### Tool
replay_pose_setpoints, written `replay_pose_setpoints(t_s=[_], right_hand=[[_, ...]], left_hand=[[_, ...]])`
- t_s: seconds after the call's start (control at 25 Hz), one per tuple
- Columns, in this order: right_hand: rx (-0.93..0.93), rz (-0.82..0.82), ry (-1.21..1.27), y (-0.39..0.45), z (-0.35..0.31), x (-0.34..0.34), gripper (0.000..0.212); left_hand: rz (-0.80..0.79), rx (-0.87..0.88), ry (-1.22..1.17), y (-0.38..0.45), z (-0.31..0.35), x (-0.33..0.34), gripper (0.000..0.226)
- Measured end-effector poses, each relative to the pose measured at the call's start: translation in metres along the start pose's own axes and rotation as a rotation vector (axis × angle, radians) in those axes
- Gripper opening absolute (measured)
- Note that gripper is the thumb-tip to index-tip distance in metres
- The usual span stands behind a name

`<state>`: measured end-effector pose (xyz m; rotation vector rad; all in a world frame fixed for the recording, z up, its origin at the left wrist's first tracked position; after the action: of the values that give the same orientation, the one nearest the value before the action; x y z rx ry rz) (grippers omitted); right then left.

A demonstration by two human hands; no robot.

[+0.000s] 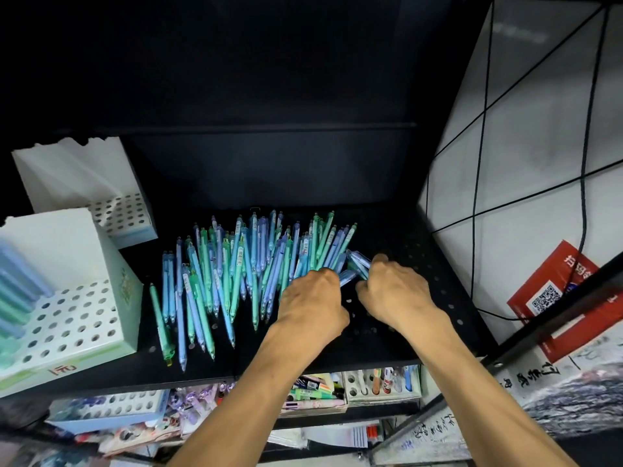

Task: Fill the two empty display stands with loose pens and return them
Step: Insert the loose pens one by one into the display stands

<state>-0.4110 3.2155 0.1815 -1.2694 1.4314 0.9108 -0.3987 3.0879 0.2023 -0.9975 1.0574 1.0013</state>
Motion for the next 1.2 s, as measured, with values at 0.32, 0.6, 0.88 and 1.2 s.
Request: replay_pose_setpoints(t_s=[0.32,0.6,0.88,1.2], right_hand=[[-0.022,-0.106,0.155,-0.002,0.022,-0.008,0.020],[-0.048,-0.151,0.951,-0.010,0.019,-0.018,0.010],[-0.234,-0.012,0.645,-0.030,-0.016,-0.029,0.019],[-0.262,-0.286,0.426,-0.052,-0.047,-0.026,0.067]], left_hand=[[-0.088,0.000,-0.081,0.006,0.004,0.005,0.038],[-0.121,-0.171,-1.152,0.008,0.010,0.015,0.028],[-0.097,-0.273,-1.762,0.007,0.024,0.024,0.014],[-0.160,-0.429,-2.021,-0.006,0.014,0.024,0.034]])
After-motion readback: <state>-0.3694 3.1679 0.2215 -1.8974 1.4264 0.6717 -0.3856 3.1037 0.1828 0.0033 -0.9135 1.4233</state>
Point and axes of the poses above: each hand's wrist, its own y-axis towards the middle knuckle, its own x-axis out of the palm, z = x × y, the point moved 4 cm from there along y, towards the middle knuckle, and after that the axes turned 5 degrees about y, right-handed, at the moved point
